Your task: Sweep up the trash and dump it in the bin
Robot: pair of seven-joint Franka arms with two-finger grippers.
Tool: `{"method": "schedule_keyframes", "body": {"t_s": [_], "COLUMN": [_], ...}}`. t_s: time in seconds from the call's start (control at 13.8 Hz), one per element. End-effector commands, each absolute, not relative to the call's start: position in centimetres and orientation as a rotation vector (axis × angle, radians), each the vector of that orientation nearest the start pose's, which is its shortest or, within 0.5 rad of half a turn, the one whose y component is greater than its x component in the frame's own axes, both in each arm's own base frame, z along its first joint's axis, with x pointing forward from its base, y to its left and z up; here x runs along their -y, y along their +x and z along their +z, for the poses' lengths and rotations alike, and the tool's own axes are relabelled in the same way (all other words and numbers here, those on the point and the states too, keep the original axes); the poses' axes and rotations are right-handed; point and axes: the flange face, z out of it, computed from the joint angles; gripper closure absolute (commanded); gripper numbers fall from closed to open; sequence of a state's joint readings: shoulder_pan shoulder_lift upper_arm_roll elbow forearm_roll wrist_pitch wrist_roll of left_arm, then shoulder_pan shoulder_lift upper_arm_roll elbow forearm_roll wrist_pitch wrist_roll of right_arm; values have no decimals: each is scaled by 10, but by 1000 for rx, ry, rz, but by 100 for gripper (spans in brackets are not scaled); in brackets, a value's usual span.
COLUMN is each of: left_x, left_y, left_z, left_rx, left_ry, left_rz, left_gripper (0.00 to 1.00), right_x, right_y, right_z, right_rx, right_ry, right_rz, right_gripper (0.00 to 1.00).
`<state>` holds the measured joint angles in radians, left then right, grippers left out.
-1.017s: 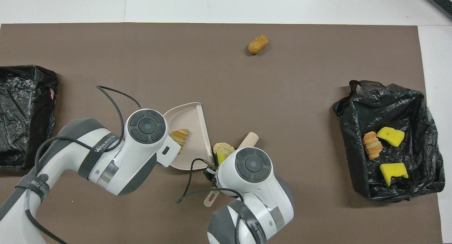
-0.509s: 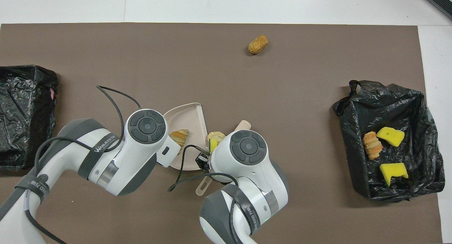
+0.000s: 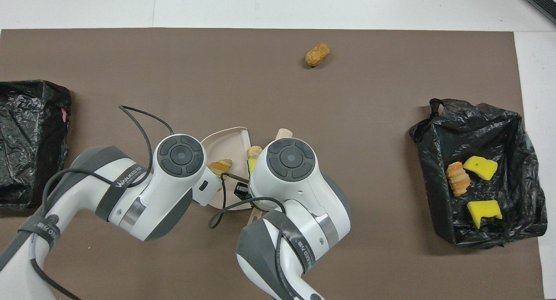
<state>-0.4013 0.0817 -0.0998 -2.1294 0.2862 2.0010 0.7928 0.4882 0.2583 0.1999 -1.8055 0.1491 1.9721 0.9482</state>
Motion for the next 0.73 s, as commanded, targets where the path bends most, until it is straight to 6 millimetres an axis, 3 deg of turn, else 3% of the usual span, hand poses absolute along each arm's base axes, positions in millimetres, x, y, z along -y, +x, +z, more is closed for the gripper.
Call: {"method": "schedule_keyframes", "body": {"t_s": [0.0,0.15,0.44,0.65], "left_x": [232,228,225,224], "left_y": [461,462,466,465], "left_z": [352,345,338,337], "left_rx": [-1950,-1949,-1928,-1928], "left_ry": [-2180,-2195,-2270,-2270], "left_rz": [355,267,182,184], "left_gripper": [100,100,100,100], "right_x": [-370,-334,-261,-231], "right_y": [499,524,584,628], "right_z": [412,398,392,392], "right_rx": [-405,-262,114,351], "right_ry": [-3130,-3222,-3347,-3407], "right_rz": [192,226,127,39], "right_gripper": [100,100,100,100]}}
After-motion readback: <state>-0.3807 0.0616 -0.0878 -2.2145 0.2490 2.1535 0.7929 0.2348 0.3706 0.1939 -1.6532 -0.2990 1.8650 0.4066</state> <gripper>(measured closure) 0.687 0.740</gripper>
